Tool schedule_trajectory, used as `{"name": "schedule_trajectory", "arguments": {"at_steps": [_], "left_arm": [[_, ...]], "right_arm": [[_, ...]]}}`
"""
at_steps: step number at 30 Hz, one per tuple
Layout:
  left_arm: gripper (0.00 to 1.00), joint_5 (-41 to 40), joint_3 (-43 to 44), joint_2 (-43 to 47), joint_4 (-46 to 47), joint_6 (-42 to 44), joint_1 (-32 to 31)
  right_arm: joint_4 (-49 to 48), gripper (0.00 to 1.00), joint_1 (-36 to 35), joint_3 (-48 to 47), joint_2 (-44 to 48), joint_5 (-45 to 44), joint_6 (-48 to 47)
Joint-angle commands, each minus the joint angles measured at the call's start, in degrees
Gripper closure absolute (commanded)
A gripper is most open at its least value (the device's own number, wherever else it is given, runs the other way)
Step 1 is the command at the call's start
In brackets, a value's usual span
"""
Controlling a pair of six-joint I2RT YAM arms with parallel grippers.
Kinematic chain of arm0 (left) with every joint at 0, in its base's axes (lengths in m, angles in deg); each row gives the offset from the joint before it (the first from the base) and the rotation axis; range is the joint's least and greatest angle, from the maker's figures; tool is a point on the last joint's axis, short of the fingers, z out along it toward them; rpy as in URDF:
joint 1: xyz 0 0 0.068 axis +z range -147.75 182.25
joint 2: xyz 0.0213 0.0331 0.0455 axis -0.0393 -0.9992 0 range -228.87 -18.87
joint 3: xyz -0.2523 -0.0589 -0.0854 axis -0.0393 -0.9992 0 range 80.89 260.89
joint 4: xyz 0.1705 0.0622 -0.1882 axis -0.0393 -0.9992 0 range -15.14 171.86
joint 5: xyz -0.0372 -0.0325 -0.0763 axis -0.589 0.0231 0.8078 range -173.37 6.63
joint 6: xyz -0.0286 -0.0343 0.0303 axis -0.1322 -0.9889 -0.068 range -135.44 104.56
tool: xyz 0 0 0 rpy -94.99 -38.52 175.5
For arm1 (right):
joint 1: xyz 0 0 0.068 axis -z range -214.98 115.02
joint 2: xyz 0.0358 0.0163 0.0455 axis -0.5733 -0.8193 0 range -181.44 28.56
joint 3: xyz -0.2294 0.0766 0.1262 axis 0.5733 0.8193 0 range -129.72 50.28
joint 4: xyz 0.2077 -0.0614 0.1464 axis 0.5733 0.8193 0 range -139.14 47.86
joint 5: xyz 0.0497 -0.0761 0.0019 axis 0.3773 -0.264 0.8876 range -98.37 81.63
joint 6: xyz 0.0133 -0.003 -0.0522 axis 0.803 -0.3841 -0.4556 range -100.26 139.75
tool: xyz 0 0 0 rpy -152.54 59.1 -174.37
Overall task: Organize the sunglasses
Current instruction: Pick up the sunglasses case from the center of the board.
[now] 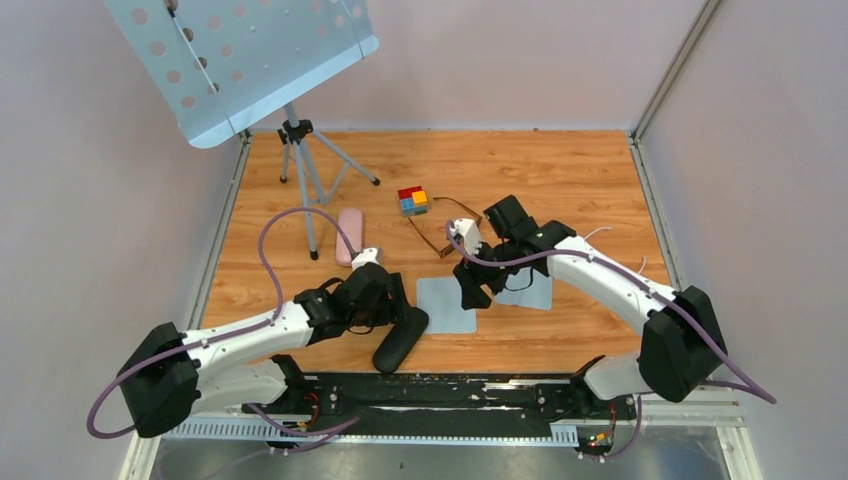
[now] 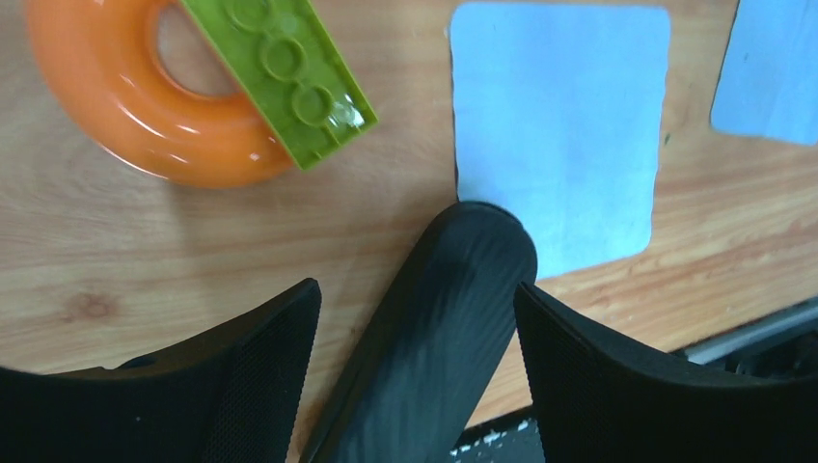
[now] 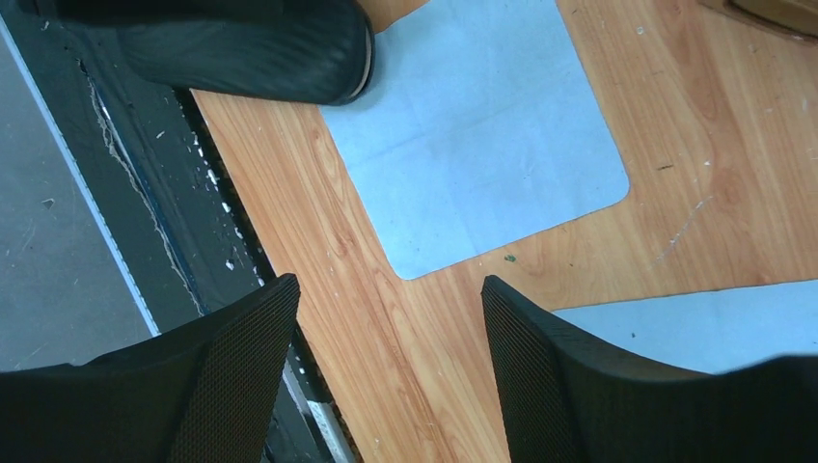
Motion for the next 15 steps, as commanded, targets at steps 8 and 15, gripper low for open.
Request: {"name": "schedule_trajectory", "arguments": {"at_steps": [8,15], "left_arm": [[0.20,2.62,5.28,-7.10,-7.39,7.23,-5.79],[0.19,11.19,4.76,-7.48,-2.21,4.86,-8.90]], "right_arm": [[1.76,0.25,-0.28,-0.10,5.46,-3.30,-2.41],[5.39,0.22,0.10,-1.64,6.74,-3.50,-2.58]]}}
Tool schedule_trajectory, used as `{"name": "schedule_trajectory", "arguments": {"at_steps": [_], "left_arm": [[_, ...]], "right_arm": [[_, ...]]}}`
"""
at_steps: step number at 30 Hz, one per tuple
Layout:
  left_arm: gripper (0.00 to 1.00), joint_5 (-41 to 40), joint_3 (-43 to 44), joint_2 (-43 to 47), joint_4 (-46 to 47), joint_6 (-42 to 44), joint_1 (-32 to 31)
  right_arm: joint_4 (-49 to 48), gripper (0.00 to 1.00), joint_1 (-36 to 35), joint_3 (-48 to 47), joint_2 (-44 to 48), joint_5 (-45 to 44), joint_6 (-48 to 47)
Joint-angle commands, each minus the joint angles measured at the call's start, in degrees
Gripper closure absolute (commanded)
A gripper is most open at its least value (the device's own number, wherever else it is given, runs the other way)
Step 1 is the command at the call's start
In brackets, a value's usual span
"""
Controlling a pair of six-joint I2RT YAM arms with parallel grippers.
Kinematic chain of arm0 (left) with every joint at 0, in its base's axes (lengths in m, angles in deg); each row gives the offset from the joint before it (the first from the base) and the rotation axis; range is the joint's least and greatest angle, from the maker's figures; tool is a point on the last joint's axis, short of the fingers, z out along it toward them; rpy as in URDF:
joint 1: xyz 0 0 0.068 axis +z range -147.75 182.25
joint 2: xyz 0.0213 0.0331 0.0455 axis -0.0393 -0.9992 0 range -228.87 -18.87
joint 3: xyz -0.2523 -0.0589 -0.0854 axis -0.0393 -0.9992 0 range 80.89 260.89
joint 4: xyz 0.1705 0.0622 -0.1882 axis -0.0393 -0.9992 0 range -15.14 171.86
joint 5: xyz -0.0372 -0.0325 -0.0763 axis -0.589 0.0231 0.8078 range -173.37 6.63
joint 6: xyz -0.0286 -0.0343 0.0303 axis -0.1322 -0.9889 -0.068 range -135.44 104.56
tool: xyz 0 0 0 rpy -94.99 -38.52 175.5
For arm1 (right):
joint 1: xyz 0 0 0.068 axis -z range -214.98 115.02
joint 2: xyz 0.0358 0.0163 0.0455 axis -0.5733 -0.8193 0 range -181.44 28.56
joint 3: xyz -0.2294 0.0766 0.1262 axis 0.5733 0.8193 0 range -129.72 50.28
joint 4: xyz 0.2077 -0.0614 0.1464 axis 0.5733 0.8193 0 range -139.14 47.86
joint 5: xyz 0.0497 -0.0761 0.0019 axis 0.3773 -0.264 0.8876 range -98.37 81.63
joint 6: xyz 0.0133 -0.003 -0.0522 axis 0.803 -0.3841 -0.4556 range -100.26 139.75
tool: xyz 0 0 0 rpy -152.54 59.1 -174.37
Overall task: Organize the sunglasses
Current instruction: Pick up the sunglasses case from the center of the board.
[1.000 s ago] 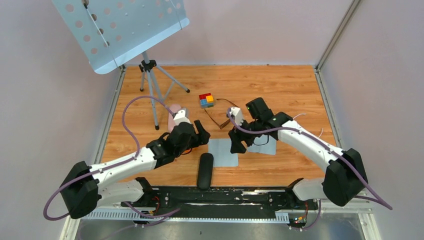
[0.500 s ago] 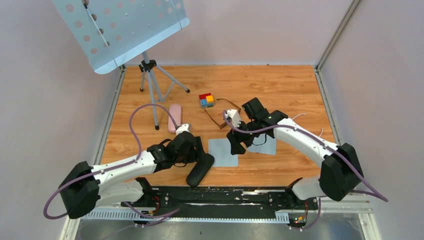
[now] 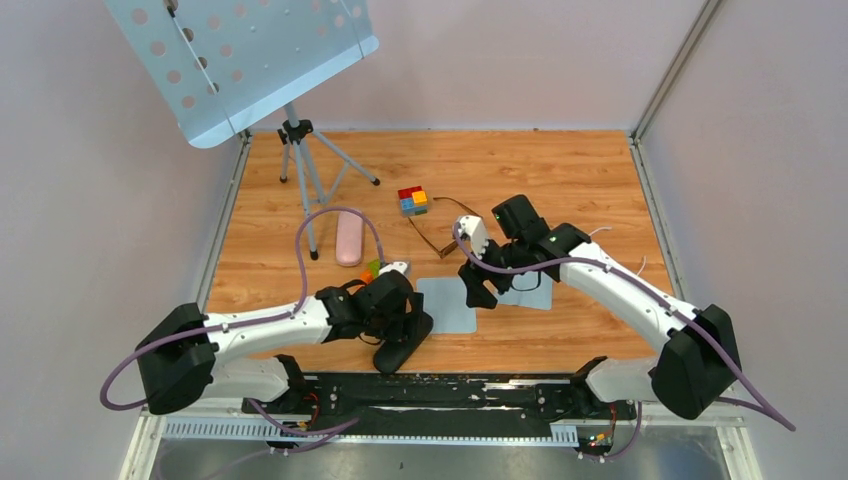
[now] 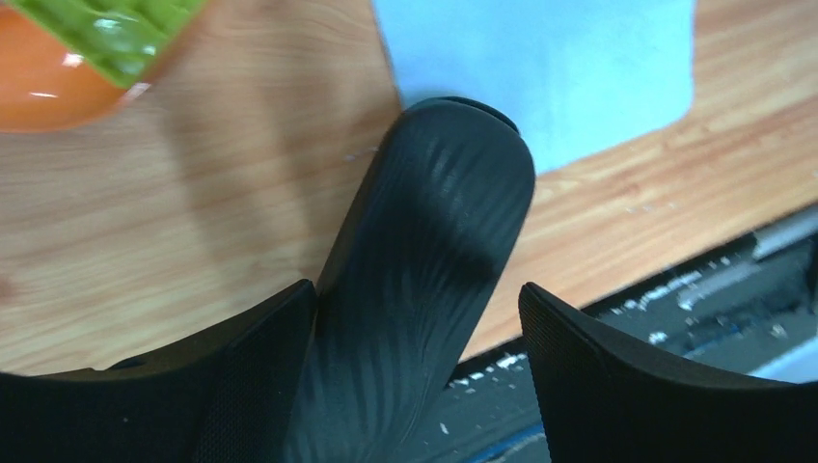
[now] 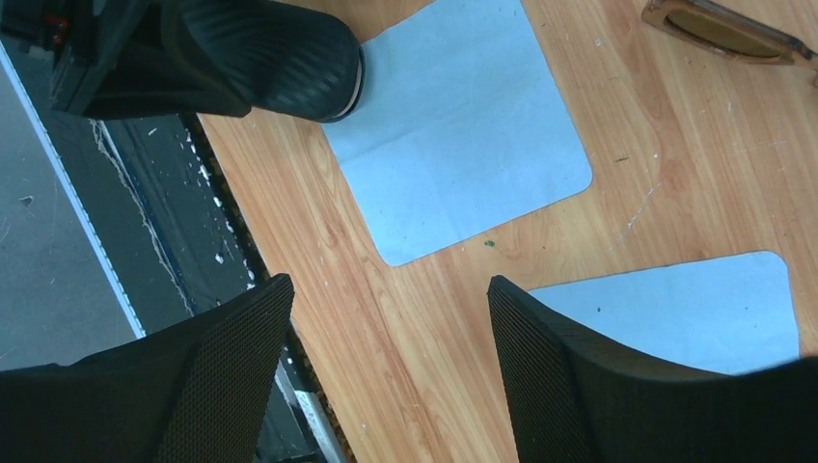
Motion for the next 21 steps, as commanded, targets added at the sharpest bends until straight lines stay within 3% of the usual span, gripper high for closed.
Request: {"name": "schedule_trajectory", "arguments": {"at_steps": [1,14,21], "left_arm": [[0.19,6.30,-0.78,0.99,3.98,-1.67,-2.26],[0.19,9.55,-7.57,9.07,6.00,-11.53,-6.15],[0.19,5.06,-11.37,12.69,10.88,-15.60,-7.39]], "right_arm": [[4.36,0.21,0.12,-1.43,0.87,-0.87,-0.96],[4.77,0.17,-3.10,-1.98,-7.51,4.49,2.84],[3.87,0.17,-8.51,-2.66,-9.90,5.99,4.19]]}}
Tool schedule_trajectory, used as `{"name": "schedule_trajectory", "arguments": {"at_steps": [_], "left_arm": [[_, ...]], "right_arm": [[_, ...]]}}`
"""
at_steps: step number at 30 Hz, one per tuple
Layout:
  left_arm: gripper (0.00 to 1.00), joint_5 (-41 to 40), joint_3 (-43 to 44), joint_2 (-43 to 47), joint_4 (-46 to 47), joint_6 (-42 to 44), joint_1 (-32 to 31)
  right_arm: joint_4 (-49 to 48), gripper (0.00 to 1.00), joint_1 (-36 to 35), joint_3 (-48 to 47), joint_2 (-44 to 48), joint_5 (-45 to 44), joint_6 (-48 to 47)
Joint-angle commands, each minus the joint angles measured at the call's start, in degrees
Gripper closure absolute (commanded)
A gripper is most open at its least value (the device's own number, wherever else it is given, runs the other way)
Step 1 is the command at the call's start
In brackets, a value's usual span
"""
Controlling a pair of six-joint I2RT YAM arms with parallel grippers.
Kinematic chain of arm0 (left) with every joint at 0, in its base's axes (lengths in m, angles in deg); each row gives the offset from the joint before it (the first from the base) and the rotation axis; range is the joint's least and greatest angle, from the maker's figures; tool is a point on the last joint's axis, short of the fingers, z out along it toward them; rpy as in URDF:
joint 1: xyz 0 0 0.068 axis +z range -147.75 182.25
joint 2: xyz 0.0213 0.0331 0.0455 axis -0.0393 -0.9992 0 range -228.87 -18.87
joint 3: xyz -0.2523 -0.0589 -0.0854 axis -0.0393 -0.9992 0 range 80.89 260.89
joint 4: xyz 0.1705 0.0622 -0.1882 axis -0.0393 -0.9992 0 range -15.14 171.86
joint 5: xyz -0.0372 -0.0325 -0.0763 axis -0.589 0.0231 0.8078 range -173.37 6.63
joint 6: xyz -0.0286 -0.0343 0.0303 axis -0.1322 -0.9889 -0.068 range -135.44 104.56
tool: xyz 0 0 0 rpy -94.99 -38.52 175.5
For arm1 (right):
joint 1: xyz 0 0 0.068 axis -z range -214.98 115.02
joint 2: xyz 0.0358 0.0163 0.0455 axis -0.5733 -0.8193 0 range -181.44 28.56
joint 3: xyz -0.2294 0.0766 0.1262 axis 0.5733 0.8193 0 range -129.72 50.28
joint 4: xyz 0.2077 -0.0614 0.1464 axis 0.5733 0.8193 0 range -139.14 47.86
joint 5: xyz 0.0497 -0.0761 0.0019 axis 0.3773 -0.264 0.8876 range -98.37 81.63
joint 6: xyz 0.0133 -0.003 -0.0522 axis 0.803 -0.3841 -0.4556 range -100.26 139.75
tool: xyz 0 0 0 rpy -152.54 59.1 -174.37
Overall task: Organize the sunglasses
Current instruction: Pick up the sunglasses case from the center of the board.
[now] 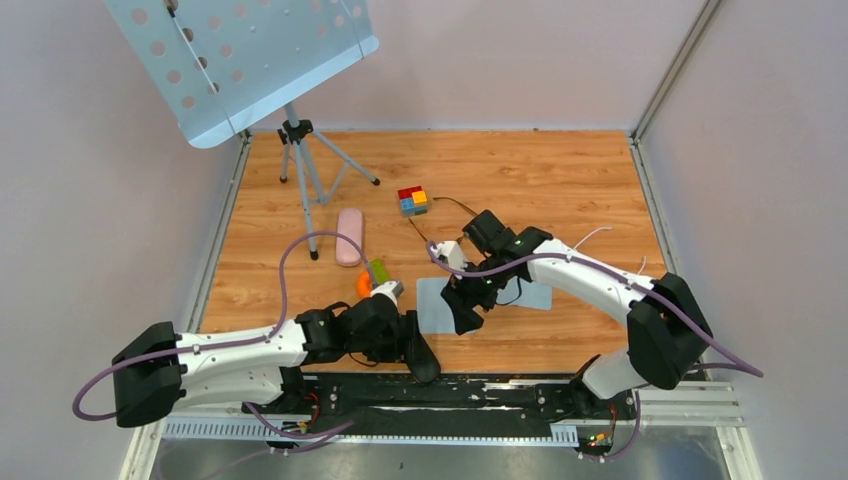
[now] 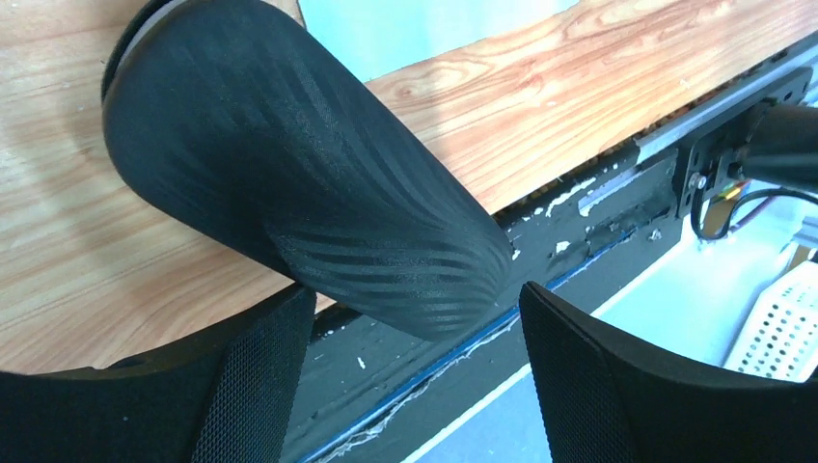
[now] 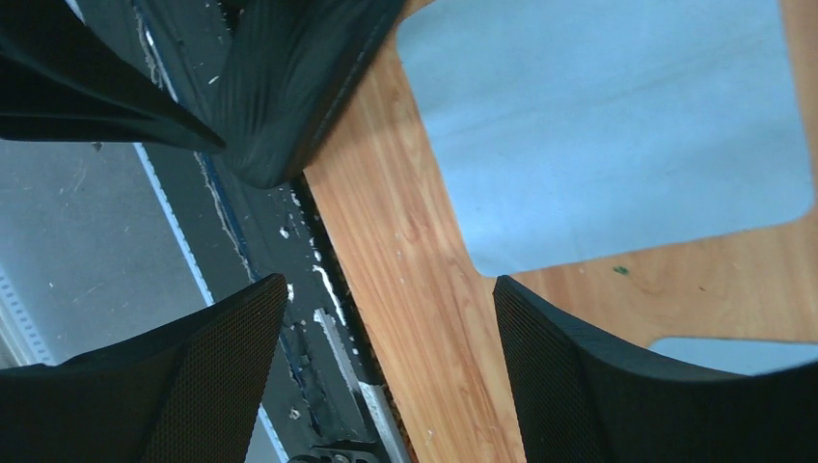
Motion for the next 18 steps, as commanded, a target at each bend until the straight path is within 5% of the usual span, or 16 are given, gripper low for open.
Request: {"name": "schedule_trajectory", "arguments": {"at_steps": [1,5,12,18], "left_arm": [[0.20,-3.30,-1.41,2.48,2.53,-3.61,-0.55],[0.22,-8.53,3.74,7.96,-11.98,-4.86,-1.15],[0.23,-36.65,15.36,26.02,-55.43,-21.42,-1.44],[0.24,-44.81,17.35,33.98,-66.03,-26.57,-1.43]], "right_arm": [[1.00,0.17,-4.17,-2.99,-0.91,1.28,1.59],[0.85,0.16,-7.07,-5.29,-1.90,-0.94,1.75],[0.80,0.05,-15.94,-13.16,-6.91,-15.97,7.86],[1.55,0.00,-26.64,-17.61,-14.48,-27.98,19.50]]}}
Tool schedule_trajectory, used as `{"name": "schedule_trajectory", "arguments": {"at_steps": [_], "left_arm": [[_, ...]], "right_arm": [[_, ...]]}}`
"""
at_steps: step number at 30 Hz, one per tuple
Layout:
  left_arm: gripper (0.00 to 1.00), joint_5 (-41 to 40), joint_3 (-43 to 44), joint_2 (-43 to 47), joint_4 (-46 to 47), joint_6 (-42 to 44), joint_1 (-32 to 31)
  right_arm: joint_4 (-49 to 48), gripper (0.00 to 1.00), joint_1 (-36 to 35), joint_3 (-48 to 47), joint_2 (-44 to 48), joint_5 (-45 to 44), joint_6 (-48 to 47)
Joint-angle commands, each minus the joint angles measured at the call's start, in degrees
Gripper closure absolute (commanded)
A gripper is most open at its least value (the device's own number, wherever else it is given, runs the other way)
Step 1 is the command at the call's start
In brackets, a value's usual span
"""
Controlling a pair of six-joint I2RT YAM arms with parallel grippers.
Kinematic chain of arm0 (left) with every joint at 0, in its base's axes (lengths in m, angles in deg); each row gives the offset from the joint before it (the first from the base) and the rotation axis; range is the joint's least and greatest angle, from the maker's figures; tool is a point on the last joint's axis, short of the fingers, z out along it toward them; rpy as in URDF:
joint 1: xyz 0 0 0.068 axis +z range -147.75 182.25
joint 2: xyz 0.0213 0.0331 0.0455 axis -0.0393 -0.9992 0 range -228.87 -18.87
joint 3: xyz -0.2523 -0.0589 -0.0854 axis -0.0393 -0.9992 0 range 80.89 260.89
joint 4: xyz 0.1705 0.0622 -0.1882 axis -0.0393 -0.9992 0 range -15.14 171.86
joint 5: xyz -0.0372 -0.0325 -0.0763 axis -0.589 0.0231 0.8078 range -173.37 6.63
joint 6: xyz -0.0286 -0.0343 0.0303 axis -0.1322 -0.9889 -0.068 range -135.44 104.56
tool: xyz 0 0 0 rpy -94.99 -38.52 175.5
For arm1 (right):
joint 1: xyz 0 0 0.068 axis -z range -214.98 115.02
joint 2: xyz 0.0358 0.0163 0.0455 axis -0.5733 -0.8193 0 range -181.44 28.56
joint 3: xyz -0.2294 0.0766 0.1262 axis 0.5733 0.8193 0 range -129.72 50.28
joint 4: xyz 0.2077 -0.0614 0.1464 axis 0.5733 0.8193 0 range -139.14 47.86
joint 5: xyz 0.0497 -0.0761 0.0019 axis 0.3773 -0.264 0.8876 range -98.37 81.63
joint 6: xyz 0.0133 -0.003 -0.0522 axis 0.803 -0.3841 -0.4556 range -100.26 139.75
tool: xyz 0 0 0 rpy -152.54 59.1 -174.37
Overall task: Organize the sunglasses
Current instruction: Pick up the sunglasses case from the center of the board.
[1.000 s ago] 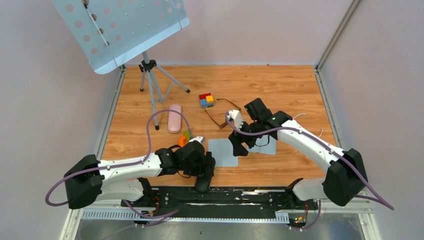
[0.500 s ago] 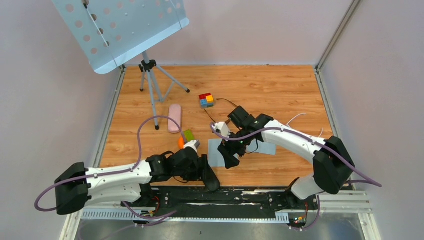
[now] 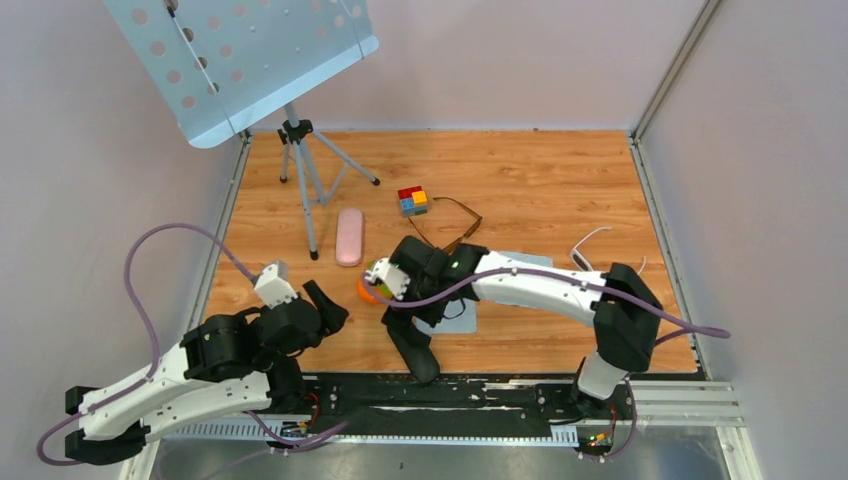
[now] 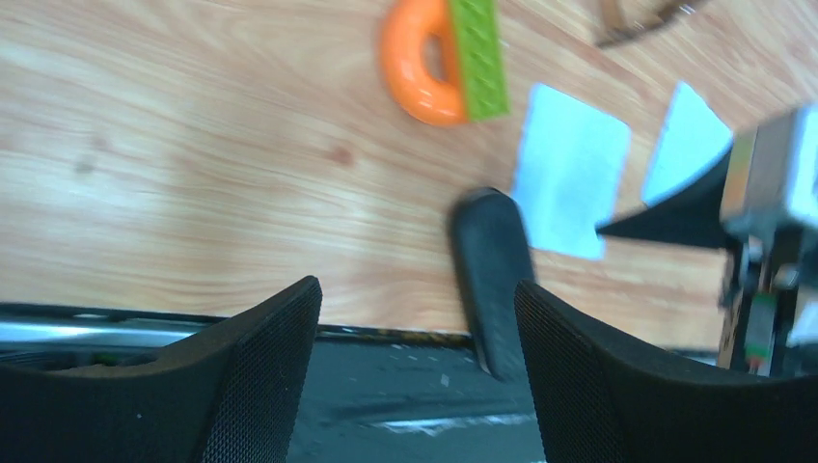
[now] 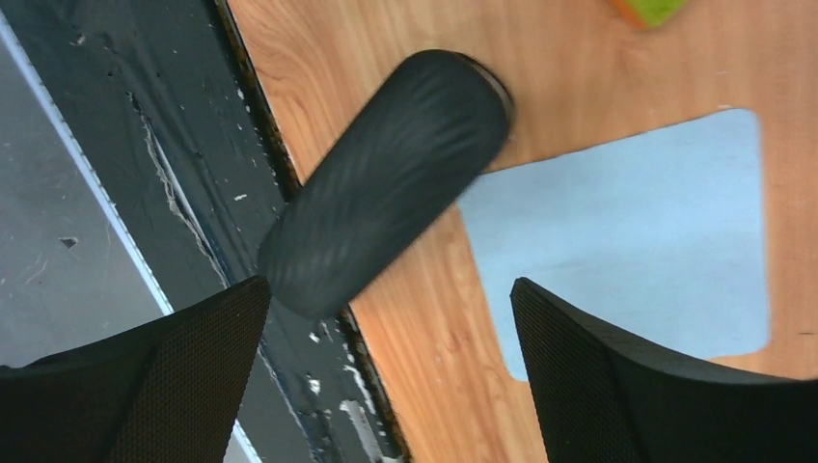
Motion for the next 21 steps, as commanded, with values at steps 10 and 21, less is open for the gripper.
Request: {"name": "schedule_trajectory", "arguments": {"at_steps": [10,21], "left_arm": [[0.23,-11.15,-2.82,3.60,-13.59,-6.77,-0.27],[0.22,-10.65,-4.93,3.81,-10.22,-4.60,-0.29]], "right_arm": [[3.89,0.00,-7.78,-6.49,-12.50,-13.56,20.52],[4.12,0.02,-7.82,-8.15,-16.42,-11.37,21.55]]}}
